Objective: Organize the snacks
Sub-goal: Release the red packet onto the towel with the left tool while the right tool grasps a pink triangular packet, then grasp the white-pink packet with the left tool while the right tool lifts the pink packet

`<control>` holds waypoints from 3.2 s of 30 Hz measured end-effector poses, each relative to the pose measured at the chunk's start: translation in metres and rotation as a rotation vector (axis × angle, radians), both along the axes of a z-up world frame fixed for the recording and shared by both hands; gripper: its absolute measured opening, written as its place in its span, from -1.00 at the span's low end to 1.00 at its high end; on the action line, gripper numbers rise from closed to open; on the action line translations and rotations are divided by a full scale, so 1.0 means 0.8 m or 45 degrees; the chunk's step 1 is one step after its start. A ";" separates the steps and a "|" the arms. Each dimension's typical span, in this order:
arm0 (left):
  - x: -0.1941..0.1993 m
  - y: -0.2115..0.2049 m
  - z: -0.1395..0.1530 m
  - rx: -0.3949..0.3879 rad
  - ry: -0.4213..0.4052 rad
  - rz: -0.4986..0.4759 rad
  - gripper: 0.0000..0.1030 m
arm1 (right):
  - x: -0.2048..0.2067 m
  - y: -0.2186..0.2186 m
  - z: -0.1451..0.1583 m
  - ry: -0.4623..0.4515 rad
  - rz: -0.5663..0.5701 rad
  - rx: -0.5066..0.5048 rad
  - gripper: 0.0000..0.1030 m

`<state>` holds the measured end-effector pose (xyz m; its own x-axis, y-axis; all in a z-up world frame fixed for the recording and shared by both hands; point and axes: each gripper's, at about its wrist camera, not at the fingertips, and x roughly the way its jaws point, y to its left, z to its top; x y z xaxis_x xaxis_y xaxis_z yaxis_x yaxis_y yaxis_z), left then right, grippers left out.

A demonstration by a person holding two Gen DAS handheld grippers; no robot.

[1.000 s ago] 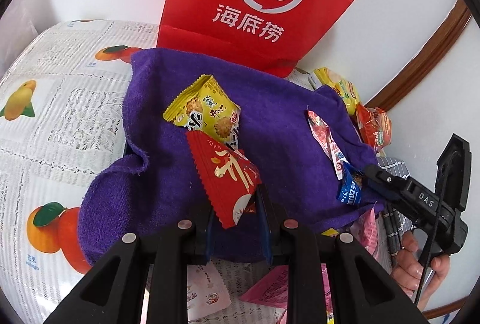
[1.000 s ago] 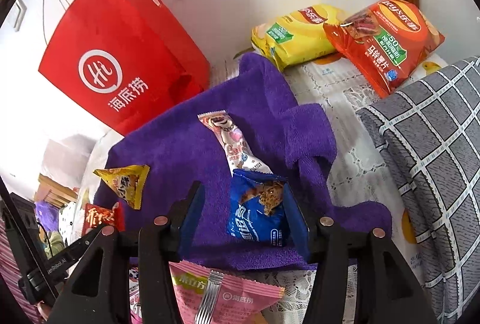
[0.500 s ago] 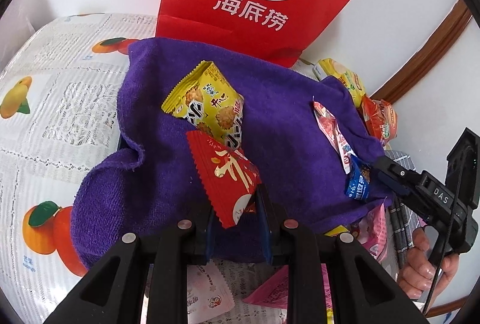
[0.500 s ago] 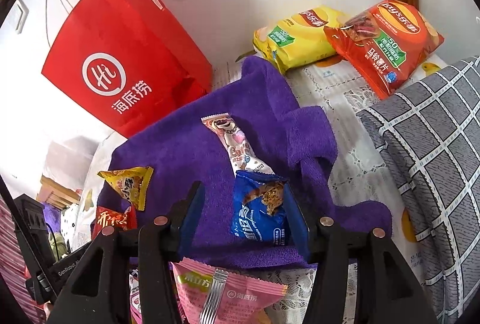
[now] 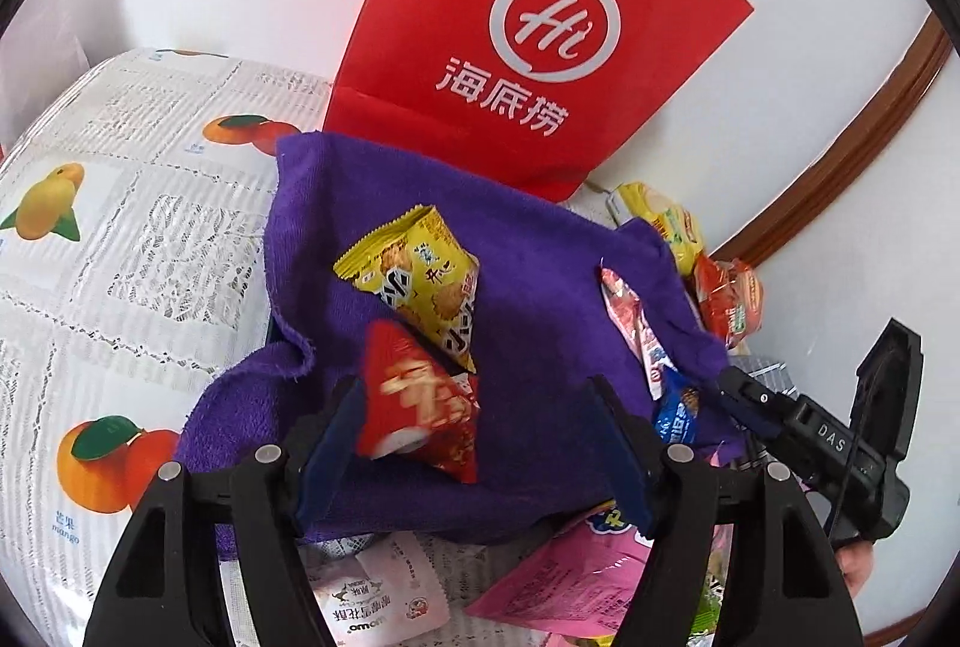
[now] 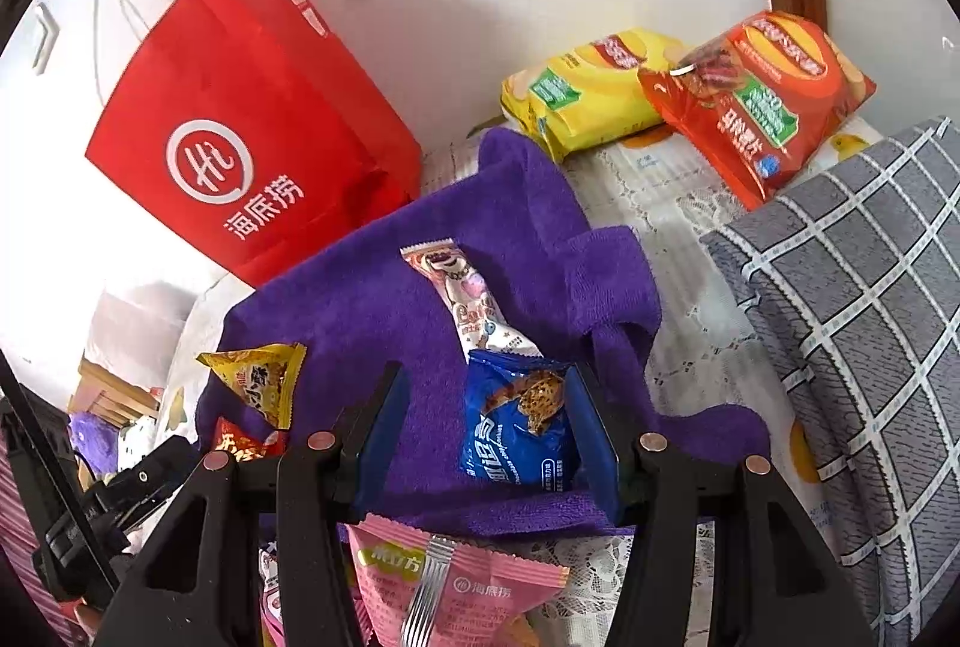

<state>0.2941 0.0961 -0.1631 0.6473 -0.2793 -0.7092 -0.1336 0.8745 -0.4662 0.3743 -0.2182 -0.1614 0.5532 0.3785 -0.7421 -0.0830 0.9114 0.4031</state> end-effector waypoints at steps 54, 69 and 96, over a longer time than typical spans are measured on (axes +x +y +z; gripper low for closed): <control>-0.105 0.028 -0.024 0.147 0.214 0.070 0.38 | -0.170 0.027 0.048 -0.105 -0.020 -0.113 -0.27; -0.075 -0.042 -0.046 0.461 0.260 0.135 0.58 | -0.184 0.001 0.040 -0.150 0.060 -0.128 -0.27; -0.129 -0.002 0.015 0.435 0.131 0.180 0.00 | -0.189 0.035 0.062 -0.175 0.109 -0.172 -0.27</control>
